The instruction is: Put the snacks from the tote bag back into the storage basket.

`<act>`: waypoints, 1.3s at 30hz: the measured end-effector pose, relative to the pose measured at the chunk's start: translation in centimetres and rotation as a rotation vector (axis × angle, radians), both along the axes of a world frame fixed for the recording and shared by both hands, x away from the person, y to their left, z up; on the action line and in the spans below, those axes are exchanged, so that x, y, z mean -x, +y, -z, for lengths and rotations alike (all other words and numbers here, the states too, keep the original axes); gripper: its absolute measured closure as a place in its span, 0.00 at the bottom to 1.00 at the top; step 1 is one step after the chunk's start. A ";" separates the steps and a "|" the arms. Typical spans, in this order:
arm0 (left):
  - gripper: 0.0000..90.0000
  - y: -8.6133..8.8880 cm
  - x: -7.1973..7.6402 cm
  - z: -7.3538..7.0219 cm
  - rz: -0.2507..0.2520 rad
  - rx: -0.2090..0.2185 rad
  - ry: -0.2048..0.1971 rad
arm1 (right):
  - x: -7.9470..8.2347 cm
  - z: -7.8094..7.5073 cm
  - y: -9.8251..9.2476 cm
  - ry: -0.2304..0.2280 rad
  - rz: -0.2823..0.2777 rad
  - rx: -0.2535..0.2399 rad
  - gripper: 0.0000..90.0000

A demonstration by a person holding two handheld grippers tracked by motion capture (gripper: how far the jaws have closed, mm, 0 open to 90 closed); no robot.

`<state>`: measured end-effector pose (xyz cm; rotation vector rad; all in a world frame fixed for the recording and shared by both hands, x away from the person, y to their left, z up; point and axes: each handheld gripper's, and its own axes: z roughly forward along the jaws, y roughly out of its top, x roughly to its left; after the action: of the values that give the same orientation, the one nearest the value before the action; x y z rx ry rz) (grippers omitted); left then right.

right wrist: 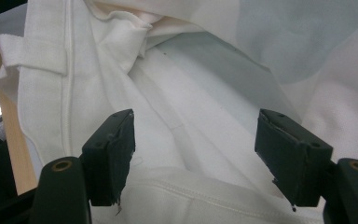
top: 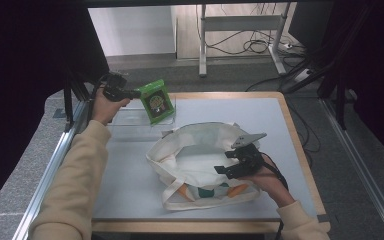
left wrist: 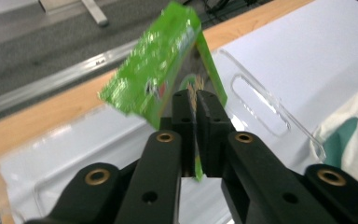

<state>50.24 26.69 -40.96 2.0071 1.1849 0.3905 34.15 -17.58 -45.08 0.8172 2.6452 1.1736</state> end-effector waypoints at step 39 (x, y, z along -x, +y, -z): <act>0.98 -0.9 -3.9 6.5 -0.159 -0.041 0.244 | -0.1 0.0 -0.3 -0.001 0.010 0.000 0.32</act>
<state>54.10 25.78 -47.51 2.0451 1.5039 0.2543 34.28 -17.89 -45.11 0.8283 2.6372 1.1716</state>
